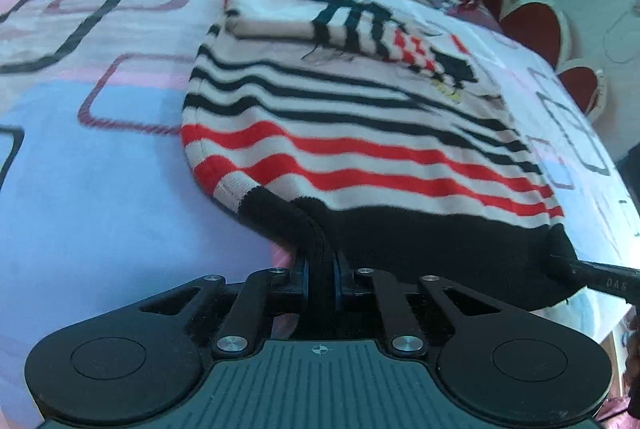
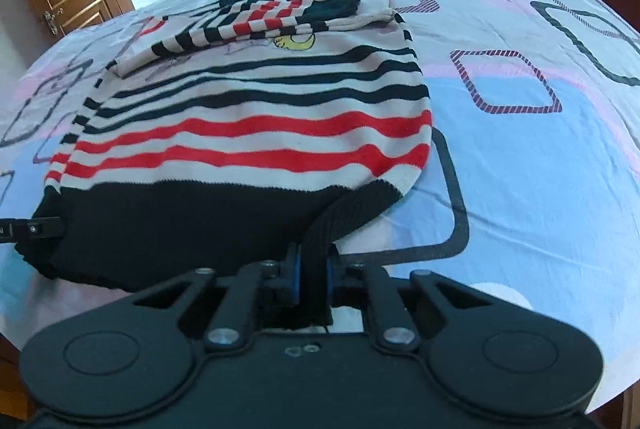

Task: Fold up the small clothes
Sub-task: 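Lift the black hem with both tools and fold it toward the collar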

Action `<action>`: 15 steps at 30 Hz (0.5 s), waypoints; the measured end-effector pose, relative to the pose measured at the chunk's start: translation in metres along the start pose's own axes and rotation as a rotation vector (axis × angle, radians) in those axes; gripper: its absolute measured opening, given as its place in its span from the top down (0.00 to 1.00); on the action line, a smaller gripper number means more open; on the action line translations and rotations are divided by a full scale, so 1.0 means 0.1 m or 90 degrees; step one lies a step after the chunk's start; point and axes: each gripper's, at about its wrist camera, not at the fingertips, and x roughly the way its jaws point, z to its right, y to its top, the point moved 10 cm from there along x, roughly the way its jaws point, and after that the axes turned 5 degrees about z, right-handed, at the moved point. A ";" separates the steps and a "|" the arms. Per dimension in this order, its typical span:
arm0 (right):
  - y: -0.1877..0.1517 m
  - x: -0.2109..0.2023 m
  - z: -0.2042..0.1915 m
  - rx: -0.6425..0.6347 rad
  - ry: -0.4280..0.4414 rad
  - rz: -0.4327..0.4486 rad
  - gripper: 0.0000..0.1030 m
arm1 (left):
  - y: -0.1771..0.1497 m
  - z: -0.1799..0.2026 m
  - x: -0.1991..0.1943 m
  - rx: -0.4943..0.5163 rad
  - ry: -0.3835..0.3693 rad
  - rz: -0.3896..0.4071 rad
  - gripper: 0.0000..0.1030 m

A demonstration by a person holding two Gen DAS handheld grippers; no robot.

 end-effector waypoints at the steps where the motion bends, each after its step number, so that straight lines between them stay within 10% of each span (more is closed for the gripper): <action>1: 0.02 -0.02 0.01 0.012 0.008 0.003 0.89 | 0.03 0.01 -0.03 0.002 -0.006 0.006 0.90; 15: 0.61 -0.32 -0.06 0.058 0.088 0.084 0.89 | 0.76 0.23 -0.20 0.002 -0.061 0.107 0.90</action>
